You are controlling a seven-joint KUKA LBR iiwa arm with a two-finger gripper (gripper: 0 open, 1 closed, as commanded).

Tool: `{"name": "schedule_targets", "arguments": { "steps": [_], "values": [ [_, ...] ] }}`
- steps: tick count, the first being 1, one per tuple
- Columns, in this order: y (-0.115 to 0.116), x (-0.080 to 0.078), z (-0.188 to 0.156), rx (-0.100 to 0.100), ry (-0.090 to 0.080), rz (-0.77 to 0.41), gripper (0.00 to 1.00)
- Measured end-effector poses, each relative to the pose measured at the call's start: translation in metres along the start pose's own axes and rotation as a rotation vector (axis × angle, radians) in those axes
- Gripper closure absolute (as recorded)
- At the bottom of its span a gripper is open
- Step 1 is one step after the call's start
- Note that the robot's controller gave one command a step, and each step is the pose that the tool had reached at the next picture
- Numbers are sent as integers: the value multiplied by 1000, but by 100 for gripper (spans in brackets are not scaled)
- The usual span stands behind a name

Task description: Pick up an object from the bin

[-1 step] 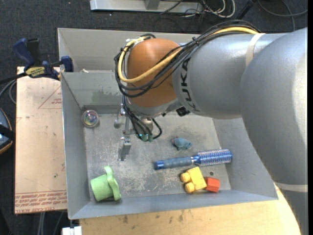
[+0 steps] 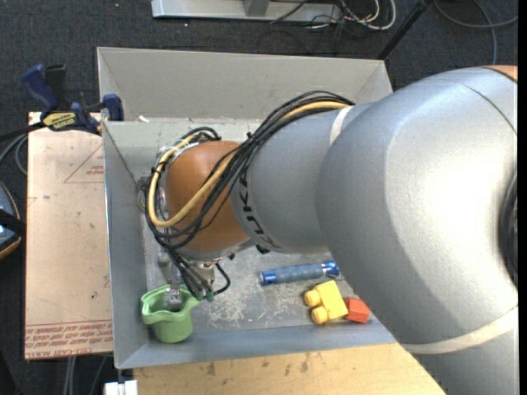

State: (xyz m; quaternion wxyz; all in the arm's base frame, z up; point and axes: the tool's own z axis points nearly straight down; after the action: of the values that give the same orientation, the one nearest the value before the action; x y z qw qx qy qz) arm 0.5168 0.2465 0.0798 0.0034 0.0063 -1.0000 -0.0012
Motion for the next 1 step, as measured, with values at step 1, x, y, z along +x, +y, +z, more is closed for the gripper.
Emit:
{"name": "schedule_targets", "arguments": {
  "steps": [1],
  "values": [
    [-2, -7, -10, -4, -13, 7, 100]
  ]
}}
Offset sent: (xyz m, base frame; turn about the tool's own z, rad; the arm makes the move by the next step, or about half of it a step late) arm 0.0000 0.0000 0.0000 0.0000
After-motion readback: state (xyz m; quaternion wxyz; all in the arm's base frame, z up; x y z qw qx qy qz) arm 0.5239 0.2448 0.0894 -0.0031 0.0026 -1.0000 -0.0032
